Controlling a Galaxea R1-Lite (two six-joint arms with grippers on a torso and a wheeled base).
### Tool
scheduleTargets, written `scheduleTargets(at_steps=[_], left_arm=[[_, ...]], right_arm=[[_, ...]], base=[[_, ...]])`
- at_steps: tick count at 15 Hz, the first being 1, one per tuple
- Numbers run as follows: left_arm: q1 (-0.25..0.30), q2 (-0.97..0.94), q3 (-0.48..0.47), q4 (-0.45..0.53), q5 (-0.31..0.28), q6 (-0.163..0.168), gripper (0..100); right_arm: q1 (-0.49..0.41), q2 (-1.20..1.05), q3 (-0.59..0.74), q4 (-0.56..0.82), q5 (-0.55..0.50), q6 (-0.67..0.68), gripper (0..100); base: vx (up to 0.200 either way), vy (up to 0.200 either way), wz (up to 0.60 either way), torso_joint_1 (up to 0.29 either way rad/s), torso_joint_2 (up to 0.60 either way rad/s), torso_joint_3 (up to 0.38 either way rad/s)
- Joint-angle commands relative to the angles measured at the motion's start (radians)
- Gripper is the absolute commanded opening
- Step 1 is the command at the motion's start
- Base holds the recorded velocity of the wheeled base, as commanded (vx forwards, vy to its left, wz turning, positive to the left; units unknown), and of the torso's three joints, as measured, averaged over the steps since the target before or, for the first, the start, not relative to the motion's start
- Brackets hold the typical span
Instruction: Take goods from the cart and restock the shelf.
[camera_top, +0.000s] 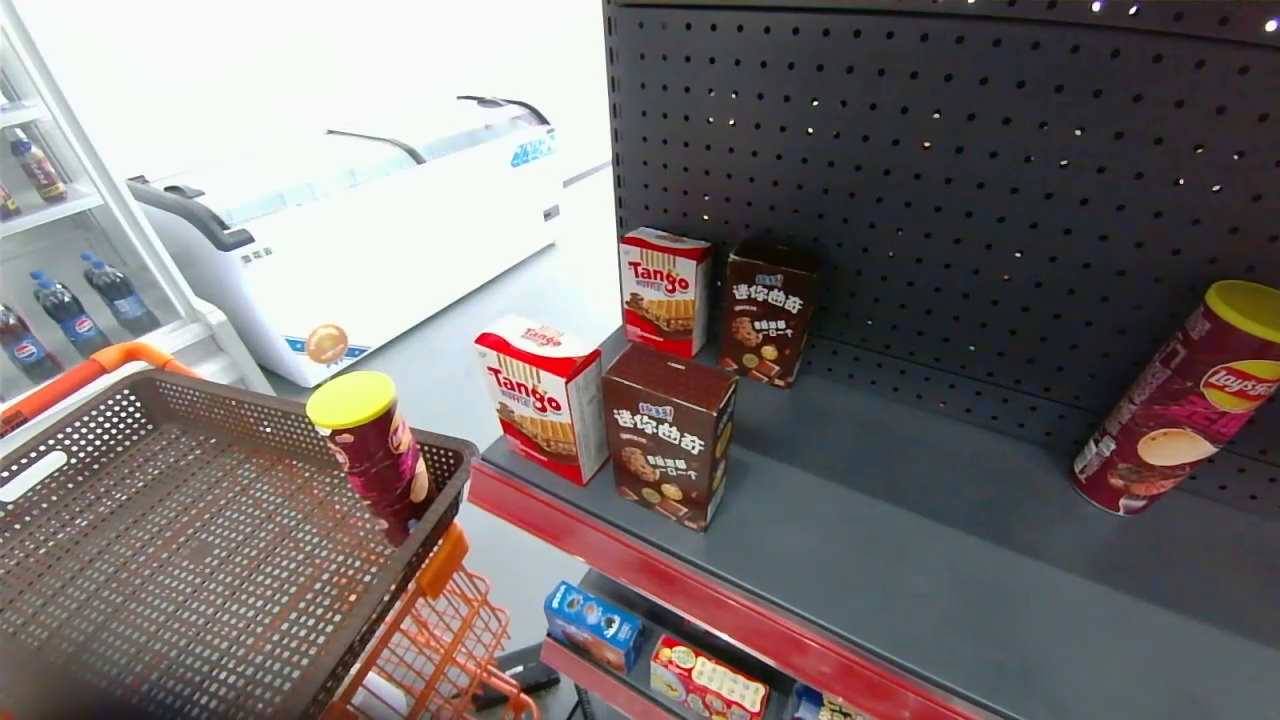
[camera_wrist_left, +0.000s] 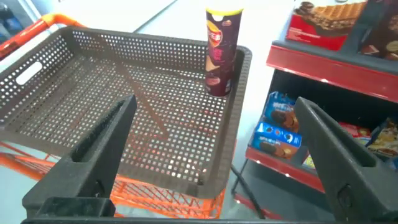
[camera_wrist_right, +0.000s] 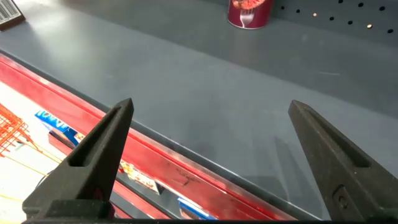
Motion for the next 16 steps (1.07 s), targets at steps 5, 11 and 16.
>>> scheduleTargets(at_steps=[5, 11, 16], left_arm=[[-0.003, 0.528, -0.082, -0.199, 0.010, 0.014, 100], [-0.004, 0.937, 0.073, -0.782, -0.030, 0.023, 100], [0.031, 1.206, 0.087, -1.081, -0.016, 0.029, 100]], right_arm=[[0.000, 0.000, 0.000, -0.001, 0.001, 0.000, 100], [0.000, 0.000, 0.000, -0.001, 0.001, 0.000, 100], [0.000, 0.000, -0.001, -0.001, 0.001, 0.000, 100]], base=[[0.000, 0.000, 0.00, 0.000, 0.00, 0.000], [0.000, 0.000, 0.00, 0.000, 0.00, 0.000], [0.000, 0.000, 0.00, 0.000, 0.00, 0.000]])
